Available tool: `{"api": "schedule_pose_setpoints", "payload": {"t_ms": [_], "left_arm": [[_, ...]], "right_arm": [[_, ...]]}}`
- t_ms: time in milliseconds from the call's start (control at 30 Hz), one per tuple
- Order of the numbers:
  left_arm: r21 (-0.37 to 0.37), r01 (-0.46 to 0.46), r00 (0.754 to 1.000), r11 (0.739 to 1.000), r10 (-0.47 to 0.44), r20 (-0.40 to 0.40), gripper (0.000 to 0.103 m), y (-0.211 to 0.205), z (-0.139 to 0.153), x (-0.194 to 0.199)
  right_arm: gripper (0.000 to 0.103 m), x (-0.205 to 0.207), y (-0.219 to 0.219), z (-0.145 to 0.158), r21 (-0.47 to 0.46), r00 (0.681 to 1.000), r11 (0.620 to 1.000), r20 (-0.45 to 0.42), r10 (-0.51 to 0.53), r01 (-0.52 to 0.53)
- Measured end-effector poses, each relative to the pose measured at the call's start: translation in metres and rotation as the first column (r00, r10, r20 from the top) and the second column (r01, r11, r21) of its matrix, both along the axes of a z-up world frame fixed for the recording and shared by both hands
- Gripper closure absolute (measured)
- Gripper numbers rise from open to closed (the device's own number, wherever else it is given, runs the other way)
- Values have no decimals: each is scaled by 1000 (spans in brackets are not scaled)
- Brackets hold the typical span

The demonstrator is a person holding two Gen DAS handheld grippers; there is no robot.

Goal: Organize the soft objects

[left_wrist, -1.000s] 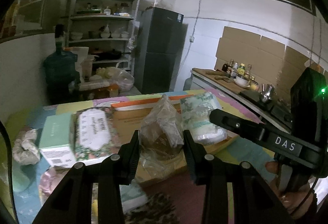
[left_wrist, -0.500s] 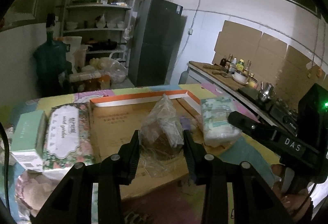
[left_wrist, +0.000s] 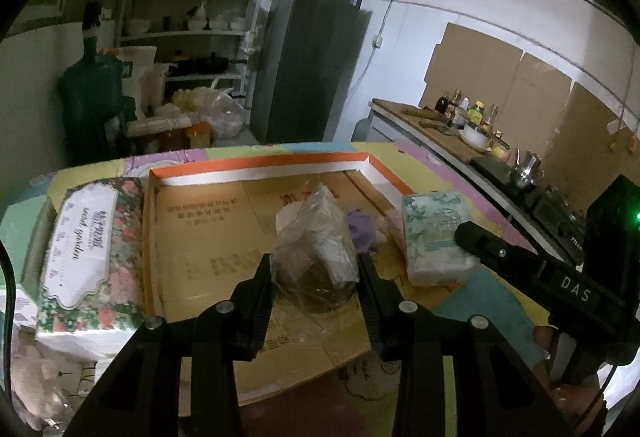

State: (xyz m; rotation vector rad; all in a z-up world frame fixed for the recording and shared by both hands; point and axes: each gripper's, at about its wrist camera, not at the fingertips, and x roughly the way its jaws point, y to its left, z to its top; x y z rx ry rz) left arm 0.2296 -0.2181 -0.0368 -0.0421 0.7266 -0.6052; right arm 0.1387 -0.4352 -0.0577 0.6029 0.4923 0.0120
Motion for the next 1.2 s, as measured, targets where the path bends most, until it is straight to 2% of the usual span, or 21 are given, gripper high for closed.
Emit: {"api": "schedule_pose_setpoints", "payload": {"t_ms": [967, 1200], "left_arm": [[43, 18, 991, 999, -13, -135, 63, -17, -37, 23], [31, 12, 988, 999, -7, -157, 61, -17, -41, 27]], "right_arm": [[85, 22, -9, -27, 25, 996, 1000, -89, 9, -6], [82, 24, -8, -31, 24, 994, 1000, -113, 6, -3]]}}
